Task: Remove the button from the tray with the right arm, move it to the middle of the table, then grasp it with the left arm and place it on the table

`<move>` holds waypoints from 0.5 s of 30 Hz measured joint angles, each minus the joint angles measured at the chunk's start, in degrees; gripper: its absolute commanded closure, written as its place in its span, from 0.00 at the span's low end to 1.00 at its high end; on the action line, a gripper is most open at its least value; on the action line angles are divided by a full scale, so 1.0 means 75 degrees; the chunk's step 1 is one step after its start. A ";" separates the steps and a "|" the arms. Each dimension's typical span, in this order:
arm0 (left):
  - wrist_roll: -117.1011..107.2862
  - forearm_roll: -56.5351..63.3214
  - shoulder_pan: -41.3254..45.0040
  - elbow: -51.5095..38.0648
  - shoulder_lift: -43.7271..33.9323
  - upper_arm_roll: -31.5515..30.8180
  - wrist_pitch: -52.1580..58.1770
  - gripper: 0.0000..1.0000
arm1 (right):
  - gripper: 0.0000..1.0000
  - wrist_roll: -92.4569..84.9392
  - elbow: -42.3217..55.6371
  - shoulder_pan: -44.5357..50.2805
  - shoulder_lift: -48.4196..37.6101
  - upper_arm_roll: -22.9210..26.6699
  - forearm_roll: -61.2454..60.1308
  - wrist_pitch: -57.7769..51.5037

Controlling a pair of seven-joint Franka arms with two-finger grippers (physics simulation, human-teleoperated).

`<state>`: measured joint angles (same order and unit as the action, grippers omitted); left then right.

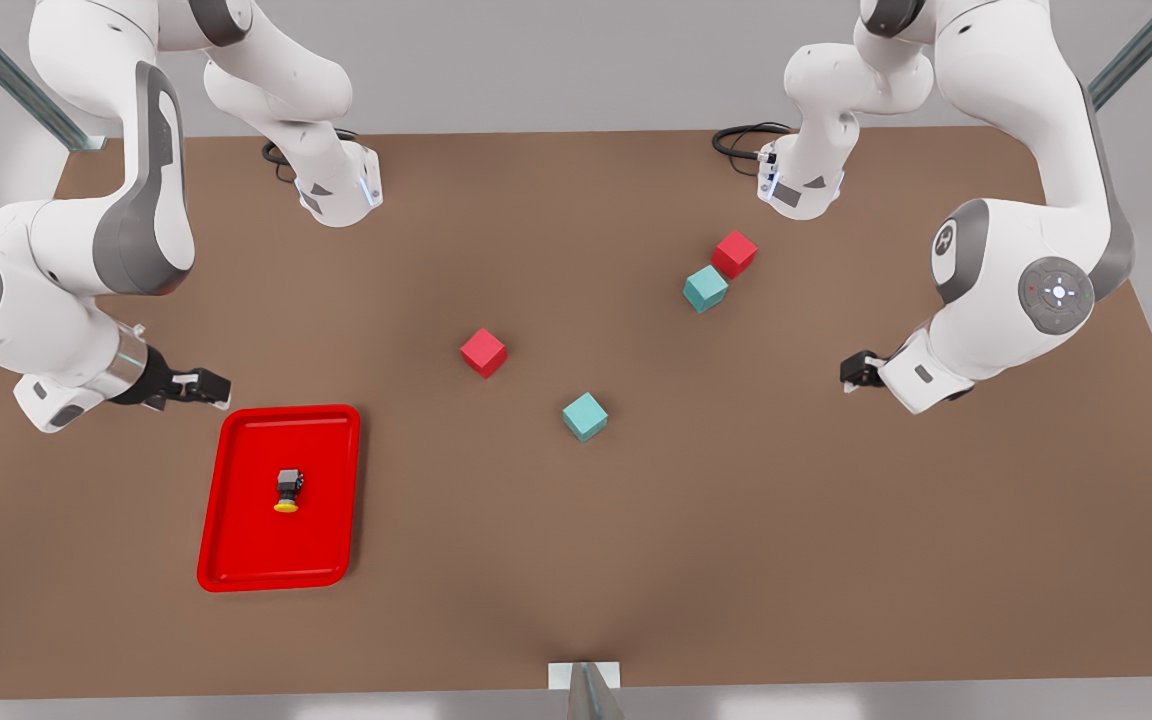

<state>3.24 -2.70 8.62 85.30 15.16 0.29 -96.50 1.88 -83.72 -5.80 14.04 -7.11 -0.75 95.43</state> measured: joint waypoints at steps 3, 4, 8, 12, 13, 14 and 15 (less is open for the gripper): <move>0.0035 -0.0098 0.0000 -0.0189 0.0053 -0.0001 -0.0050 0.00 | 0.00 0.0018 0.0001 0.0000 0.0000 0.0000 0.0000 0.0062; 0.0049 -0.0109 0.0001 -0.0235 0.0059 -0.0003 -0.0060 0.00 | 0.00 0.0023 0.0002 0.0000 0.0002 0.0000 0.0000 0.0077; 0.0050 -0.0041 -0.0001 -0.0570 0.0329 0.0023 0.0084 0.00 | 0.00 0.0044 -0.0042 -0.0038 0.0161 0.0015 0.0036 0.0236; 0.0018 0.0184 -0.0005 -0.0661 0.0193 0.0110 0.0222 0.00 | 0.00 0.0033 -0.0275 -0.0022 0.0958 0.0021 0.0094 0.0780; 0.0008 0.0261 -0.0012 -0.0661 0.0238 0.0118 0.0215 0.00 | 0.00 0.0010 -0.0311 -0.0057 0.1215 0.0022 0.0100 0.0961; -0.0001 0.0319 -0.0015 -0.0658 0.0324 0.0122 0.0175 0.00 | 0.00 -0.0024 -0.0367 -0.0118 0.1501 0.0036 0.0102 0.1168; -0.0009 0.0363 -0.0014 -0.0655 0.0361 0.0124 0.0140 0.00 | 0.00 -0.0066 -0.0577 -0.0217 0.1706 0.0046 0.0104 0.1413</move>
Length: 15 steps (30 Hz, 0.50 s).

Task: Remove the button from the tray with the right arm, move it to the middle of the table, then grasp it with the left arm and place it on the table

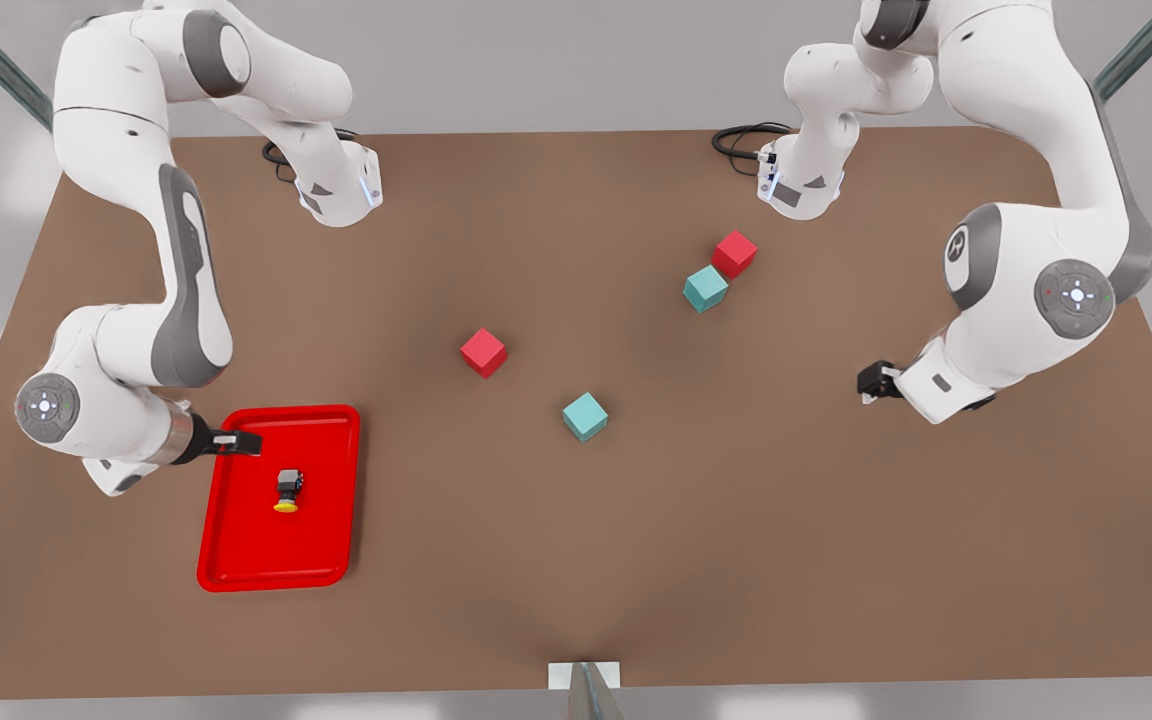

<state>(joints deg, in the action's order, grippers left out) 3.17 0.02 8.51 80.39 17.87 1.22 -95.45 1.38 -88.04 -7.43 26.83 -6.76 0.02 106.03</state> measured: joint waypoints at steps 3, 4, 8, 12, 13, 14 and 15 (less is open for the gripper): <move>-0.0023 0.0087 0.0002 -0.0002 0.0039 0.0000 -0.0078 0.00 | 0.00 -0.0129 -0.1143 -0.0102 0.0321 0.0014 0.0053 0.0921; -0.0030 0.0103 0.0001 -0.0003 0.0055 -0.0001 -0.0100 0.00 | 0.00 -0.0173 -0.1541 -0.0087 0.0426 0.0015 0.0076 0.1321; -0.0046 0.0170 -0.0004 -0.0002 0.0160 0.0001 -0.0191 0.00 | 0.00 -0.0328 -0.1945 0.0002 0.1079 0.0008 0.0192 0.2904; -0.0053 0.0222 -0.0009 -0.0013 0.0161 -0.0004 -0.0259 0.00 | 0.00 -0.0440 -0.2032 0.0220 0.1267 0.0005 0.0243 0.3957; -0.0054 0.0228 -0.0008 -0.0014 0.0160 -0.0001 -0.0270 0.00 | 0.00 -0.0462 -0.2044 0.0246 0.1309 0.0024 0.0252 0.4127; -0.0056 0.0234 -0.0009 -0.0015 0.0159 0.0000 -0.0279 0.00 | 0.00 -0.0483 -0.2064 0.0251 0.1327 0.0035 0.0261 0.4269; -0.0057 0.0237 -0.0010 -0.0015 0.0159 0.0001 -0.0287 0.00 | 0.00 -0.0504 -0.2098 0.0246 0.1334 0.0041 0.0269 0.4391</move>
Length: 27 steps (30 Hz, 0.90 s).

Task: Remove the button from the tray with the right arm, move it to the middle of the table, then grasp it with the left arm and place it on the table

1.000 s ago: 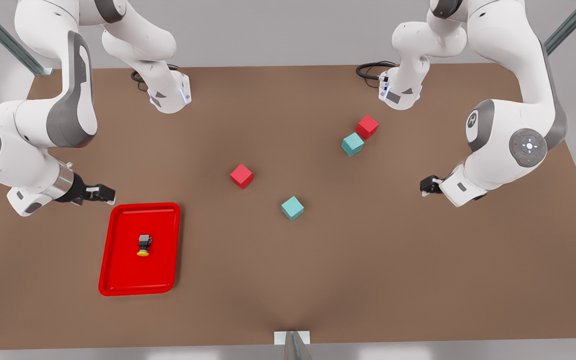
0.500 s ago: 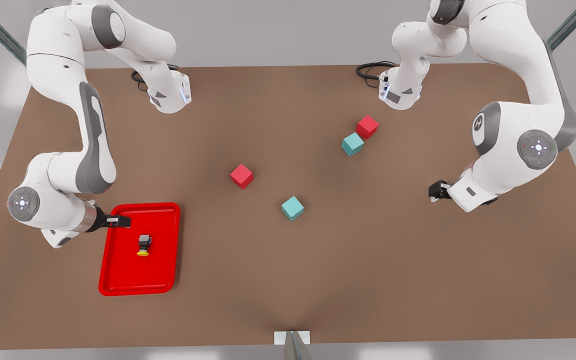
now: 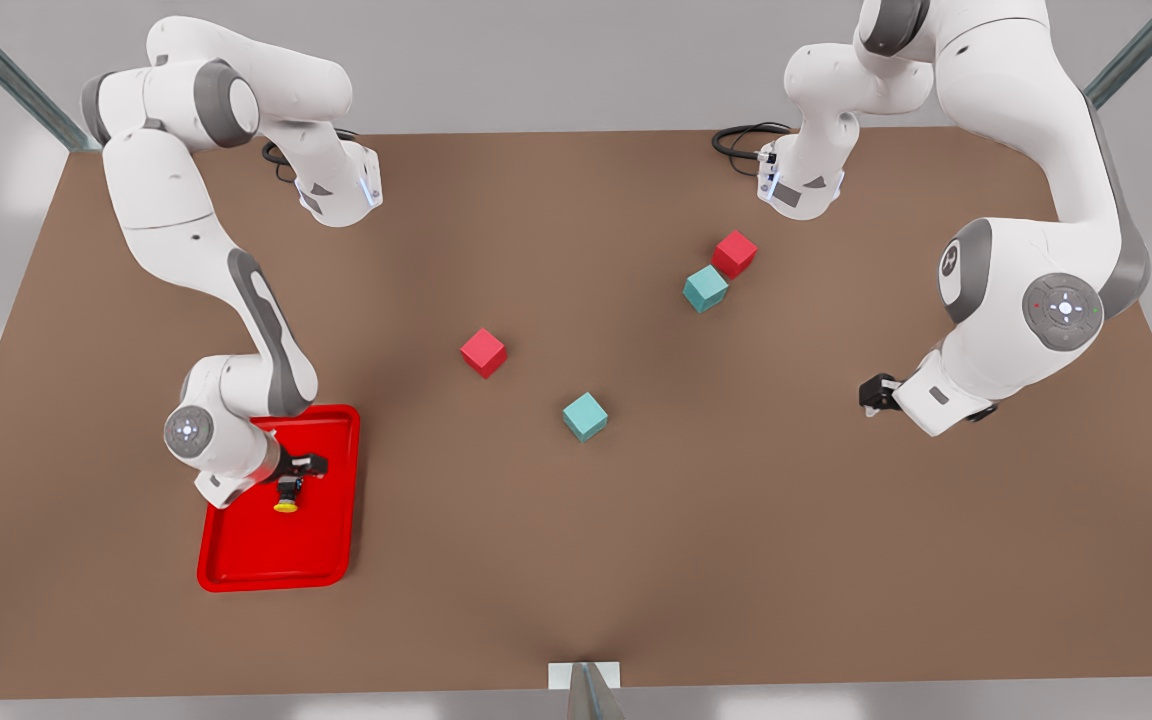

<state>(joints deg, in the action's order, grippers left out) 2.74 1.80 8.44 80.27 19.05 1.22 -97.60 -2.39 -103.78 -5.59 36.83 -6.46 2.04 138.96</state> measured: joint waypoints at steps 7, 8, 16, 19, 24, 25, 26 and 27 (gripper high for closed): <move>-0.0009 0.0015 -0.0001 0.0011 -0.0023 -0.0002 -0.0023 0.00 | 0.17 -0.0126 -0.0154 -0.0052 0.0074 0.0083 0.0037 0.0461; -0.0009 0.0020 -0.0001 0.0011 -0.0019 -0.0002 -0.0025 0.00 | 0.23 -0.0142 -0.0195 -0.0041 0.0063 0.0086 0.0039 0.0481; -0.0009 0.0034 0.0000 0.0011 -0.0001 -0.0002 -0.0037 0.00 | 0.44 -0.0248 -0.0507 -0.0058 0.0009 0.0088 0.0036 0.0560; -0.0009 0.0035 0.0001 0.0012 -0.0005 -0.0001 -0.0035 0.00 | 0.62 -0.0303 -0.0373 -0.0019 0.0022 0.0087 0.0003 0.0577; -0.0010 0.0035 0.0000 0.0012 -0.0025 0.0000 -0.0032 0.00 | 0.71 -0.0522 -0.0168 0.0028 -0.0149 0.0063 -0.0118 0.0589; -0.0009 0.0035 0.0000 0.0012 -0.0035 0.0001 -0.0031 0.00 | 0.71 -0.0562 0.0072 0.0033 -0.0159 0.0028 -0.0129 0.0506; -0.0009 0.0035 0.0000 0.0011 -0.0037 0.0001 -0.0029 0.00 | 0.71 -0.0648 0.0491 0.0053 -0.0135 -0.0140 -0.0098 0.0313; -0.0008 0.0035 0.0000 0.0011 -0.0040 0.0001 -0.0028 0.00 | 0.72 -0.0799 0.0963 0.0217 -0.0105 -0.0348 -0.0043 0.0068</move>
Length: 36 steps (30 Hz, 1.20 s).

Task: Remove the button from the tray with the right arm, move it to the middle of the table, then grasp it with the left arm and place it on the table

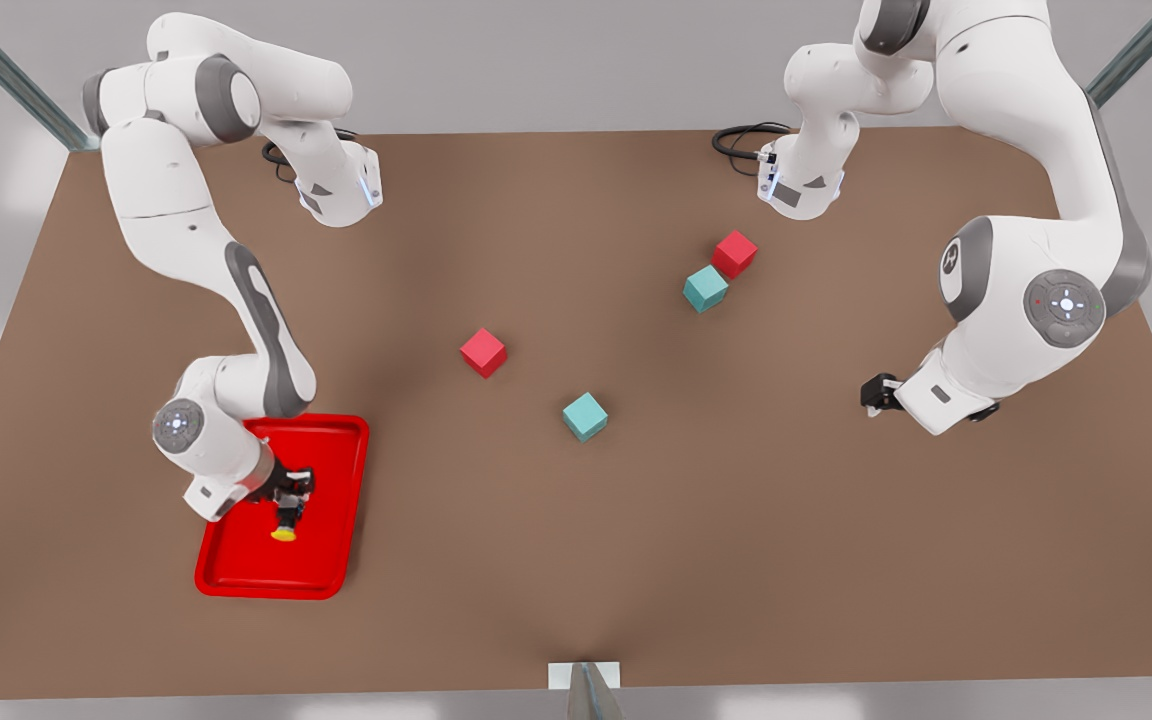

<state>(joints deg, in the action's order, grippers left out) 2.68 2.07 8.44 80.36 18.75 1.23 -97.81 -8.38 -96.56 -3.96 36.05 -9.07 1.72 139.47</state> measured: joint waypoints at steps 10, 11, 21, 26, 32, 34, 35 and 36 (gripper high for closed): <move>0.0004 0.0000 0.0000 0.0000 -0.0020 0.0000 0.0021 0.00 | 0.73 -0.1915 0.3300 0.3047 0.1401 -0.0283 0.0420 -0.1319; 0.0004 0.0000 0.0000 0.0000 -0.0019 0.0000 0.0021 0.00 | 0.73 -0.2221 0.4185 0.3456 0.1987 -0.0284 0.0445 -0.1445; 0.0007 0.0000 0.0000 0.0000 -0.0011 0.0000 0.0010 0.00 | 0.73 -0.5415 0.6462 0.5320 0.4367 -0.0667 0.0547 -0.1029; 0.0008 0.0000 0.0000 0.0000 -0.0029 0.0000 0.0013 0.00 | 0.69 -0.6359 0.6870 0.5801 0.4957 -0.0456 0.0580 -0.0604; 0.0009 0.0000 -0.0011 0.0000 -0.0008 0.0000 0.0009 0.00 | 0.69 -0.6209 0.7185 0.5904 0.5353 -0.0639 0.0554 0.0407; 0.0009 0.0000 -0.0011 0.0000 0.0002 -0.0001 0.0009 0.00 | 0.67 -0.5944 0.7234 0.5918 0.5391 -0.0723 0.0544 0.0778; 0.0010 0.0000 -0.0011 0.0000 0.0003 0.0000 0.0009 0.00 | 0.66 -0.5805 0.7280 0.5919 0.5399 -0.0841 0.0544 0.0944; 0.0010 0.0000 -0.0012 0.0000 0.0001 0.0000 0.0008 0.00 | 0.47 -0.5666 0.7320 0.5920 0.5400 -0.0918 0.0546 0.1090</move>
<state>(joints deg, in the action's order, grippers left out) 2.75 2.07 8.35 80.36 18.76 1.23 -97.75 -50.88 -41.66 40.44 76.55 -15.96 5.81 147.65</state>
